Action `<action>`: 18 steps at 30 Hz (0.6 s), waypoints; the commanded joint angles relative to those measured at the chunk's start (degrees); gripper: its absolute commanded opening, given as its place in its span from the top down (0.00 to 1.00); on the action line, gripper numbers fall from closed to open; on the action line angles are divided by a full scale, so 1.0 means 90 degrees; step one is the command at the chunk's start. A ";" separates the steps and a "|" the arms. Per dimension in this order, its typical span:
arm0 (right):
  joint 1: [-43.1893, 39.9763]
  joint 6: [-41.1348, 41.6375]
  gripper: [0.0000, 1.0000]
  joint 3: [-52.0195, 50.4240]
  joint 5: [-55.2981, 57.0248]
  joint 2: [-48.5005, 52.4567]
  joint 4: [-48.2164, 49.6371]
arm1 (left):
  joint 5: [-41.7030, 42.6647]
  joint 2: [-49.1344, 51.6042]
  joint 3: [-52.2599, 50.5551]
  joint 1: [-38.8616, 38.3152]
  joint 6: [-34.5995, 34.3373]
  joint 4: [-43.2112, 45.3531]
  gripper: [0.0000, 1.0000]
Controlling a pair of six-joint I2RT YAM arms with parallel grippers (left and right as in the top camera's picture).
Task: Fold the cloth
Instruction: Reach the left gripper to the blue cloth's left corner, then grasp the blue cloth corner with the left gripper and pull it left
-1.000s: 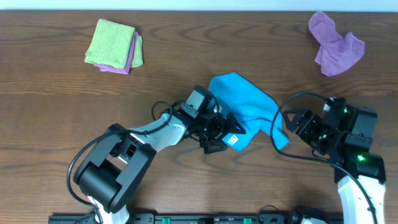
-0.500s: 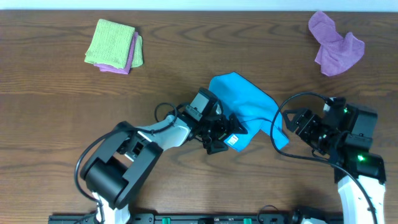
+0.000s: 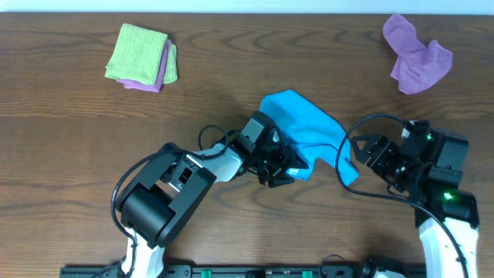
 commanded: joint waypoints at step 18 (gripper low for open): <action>-0.0058 -0.0095 0.21 -0.0032 -0.0134 -0.0046 0.0012 | -0.0818 0.0151 -0.0005 -0.0005 0.0746 -0.0277 0.64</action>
